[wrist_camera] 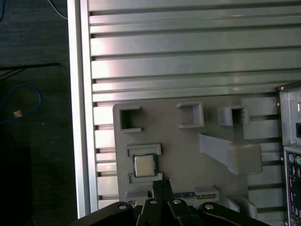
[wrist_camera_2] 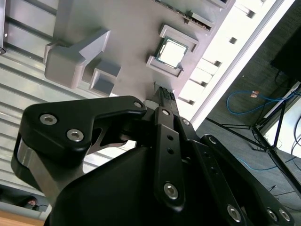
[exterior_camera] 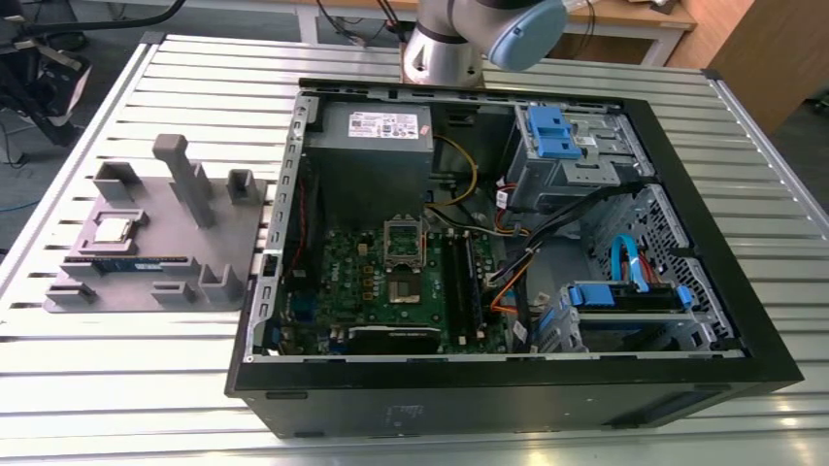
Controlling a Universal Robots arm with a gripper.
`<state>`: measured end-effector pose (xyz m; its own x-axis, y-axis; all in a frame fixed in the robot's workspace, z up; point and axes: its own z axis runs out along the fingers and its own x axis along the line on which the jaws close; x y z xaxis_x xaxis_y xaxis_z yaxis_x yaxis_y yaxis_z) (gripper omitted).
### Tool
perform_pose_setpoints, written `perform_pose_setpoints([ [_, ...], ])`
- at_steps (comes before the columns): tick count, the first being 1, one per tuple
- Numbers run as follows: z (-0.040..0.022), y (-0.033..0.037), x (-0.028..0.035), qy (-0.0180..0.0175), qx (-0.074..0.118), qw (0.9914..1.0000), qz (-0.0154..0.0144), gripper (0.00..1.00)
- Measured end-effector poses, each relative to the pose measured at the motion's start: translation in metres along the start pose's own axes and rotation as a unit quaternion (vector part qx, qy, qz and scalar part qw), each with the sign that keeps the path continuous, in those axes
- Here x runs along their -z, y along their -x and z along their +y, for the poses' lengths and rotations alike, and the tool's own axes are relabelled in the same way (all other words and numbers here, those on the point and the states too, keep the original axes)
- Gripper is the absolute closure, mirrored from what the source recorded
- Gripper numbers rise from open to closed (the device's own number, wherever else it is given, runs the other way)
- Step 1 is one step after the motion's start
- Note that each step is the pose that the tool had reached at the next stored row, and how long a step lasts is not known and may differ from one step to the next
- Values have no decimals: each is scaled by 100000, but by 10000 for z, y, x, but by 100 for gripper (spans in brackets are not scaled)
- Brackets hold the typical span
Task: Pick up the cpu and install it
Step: 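Pick up the cpu and move it towards the insertion slot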
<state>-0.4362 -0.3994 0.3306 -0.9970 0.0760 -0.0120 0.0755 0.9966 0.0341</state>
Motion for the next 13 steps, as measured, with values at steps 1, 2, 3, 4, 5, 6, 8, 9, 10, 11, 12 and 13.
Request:
perform_pose_setpoints([
  [1, 0, -4, -1, 2, -3, 100000, -1, 89],
  [2, 0, -9, -1, 1, -7, 100000, -1, 89],
  [3, -1, -17, -2, 2, -8, 100000, 0, 89],
  [4, -2, -28, -3, 1, -6, 100000, 2, 89],
  [5, -3, -41, -5, 1, -3, 100000, -1, 89],
  [6, -4, -57, -8, 1, -7, 100000, -2, 89],
  [8, -7, -89, -14, 2, -1, 100000, -2, 89],
  [9, -9, -106, -21, 4, 0, 100000, -7, 89],
  [10, -10, -117, -30, 3, -3, 100000, -6, 89],
  [11, -11, -123, -44, 8, -1, 100000, -11, 89],
  [12, -12, -126, -59, 1, 6, 100000, -1, 89],
  [13, -14, -129, -75, -5, 6, 100000, 7, 89],
])
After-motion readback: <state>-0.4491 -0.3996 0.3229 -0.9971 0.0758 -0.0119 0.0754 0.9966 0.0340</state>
